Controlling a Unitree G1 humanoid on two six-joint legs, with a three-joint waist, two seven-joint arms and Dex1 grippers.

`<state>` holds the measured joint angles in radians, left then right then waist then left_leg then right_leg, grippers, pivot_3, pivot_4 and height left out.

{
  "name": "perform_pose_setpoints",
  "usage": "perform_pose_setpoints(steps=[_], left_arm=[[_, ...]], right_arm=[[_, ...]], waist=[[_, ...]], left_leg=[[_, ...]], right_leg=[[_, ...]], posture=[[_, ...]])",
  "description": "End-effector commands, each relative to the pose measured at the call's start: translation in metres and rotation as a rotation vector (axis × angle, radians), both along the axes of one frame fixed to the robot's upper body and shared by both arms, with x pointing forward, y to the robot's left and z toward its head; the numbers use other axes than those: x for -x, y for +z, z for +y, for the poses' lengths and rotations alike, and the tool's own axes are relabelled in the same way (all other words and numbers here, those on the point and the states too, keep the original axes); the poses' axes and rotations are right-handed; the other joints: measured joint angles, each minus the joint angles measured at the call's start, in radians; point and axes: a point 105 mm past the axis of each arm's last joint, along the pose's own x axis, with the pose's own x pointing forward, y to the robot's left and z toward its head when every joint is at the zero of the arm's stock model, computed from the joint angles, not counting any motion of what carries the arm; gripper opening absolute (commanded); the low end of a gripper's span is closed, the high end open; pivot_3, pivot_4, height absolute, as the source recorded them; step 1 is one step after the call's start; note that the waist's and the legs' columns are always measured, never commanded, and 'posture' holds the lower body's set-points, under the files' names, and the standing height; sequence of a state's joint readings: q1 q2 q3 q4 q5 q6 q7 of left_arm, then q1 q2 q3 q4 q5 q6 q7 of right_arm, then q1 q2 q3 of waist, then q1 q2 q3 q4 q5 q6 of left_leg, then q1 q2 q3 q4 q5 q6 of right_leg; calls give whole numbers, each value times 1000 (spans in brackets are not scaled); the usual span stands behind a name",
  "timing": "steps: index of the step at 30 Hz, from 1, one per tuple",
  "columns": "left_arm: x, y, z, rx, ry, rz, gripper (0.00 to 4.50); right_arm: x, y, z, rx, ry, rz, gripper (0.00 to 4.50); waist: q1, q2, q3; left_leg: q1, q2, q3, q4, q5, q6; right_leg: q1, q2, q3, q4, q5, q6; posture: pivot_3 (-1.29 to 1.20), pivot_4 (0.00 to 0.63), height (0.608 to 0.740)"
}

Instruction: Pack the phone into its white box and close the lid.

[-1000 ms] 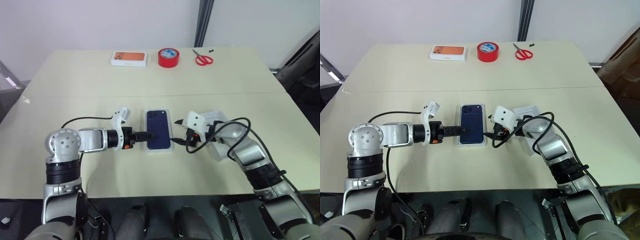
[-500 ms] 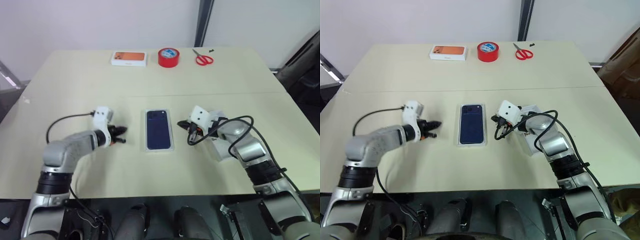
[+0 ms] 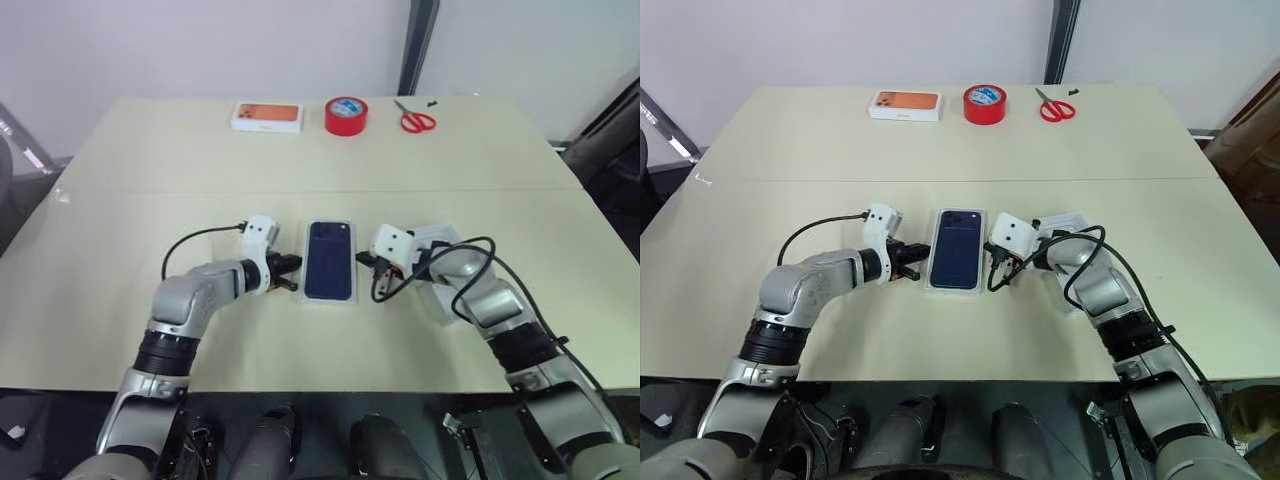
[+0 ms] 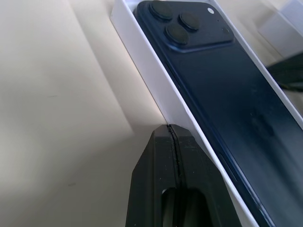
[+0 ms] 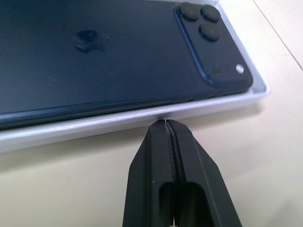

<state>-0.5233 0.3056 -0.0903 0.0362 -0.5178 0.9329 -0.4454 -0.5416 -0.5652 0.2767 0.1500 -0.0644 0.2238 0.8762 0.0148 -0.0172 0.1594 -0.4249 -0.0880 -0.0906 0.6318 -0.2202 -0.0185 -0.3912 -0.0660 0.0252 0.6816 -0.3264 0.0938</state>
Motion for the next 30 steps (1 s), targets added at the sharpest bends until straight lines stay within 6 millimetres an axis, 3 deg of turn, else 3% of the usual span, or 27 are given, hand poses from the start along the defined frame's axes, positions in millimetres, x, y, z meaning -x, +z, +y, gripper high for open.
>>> perform_pose_setpoints(steps=[1, 10, 15, 20, 25, 30], left_arm=[[12, 7, -28, 36, -114, 3, 0], [24, 10, -59, 63, -206, -1, 0], [24, 12, -59, 73, -208, -10, 0], [12, 11, -37, 11, -153, -50, 0], [-1, 13, -11, -17, -82, -84, 0], [-2, 18, -6, -19, -78, -127, 0]], right_arm=[[8, 13, -13, 0, -8, -29, 29], [20, 11, -37, 16, -71, 2, 29], [17, 14, -43, 16, -100, -9, 29], [31, 12, -40, 1, -55, 62, 29], [38, 21, -51, 6, -73, 81, 29], [36, 27, -61, 33, -98, 53, 29]], waist=[[1, 0, 0], [-2, 0, 0], [-3, 0, 0], [-4, 0, 0], [-6, 0, 0], [-4, 0, 0]], left_leg=[[0, 0, 0, 0, 0, 0], [0, 0, 0, 0, 0, 0], [0, 0, 0, 0, 0, 0], [0, 0, 0, 0, 0, 0], [0, 1, 0, 0, 0, 0], [0, 1, 0, 0, 0, 0]], right_leg=[[0, 0, 0, 0, 0, 0], [0, 0, 0, 0, 0, 0], [0, 0, 0, 0, 0, 0], [0, 0, 0, 0, 0, 0], [0, 1, 0, 0, 0, 0], [0, 1, 0, 0, 0, 0]], posture=[[0, 150, 734], [0, 150, 734], [0, 150, 734], [0, 150, 734], [0, 150, 734], [0, 150, 734]])
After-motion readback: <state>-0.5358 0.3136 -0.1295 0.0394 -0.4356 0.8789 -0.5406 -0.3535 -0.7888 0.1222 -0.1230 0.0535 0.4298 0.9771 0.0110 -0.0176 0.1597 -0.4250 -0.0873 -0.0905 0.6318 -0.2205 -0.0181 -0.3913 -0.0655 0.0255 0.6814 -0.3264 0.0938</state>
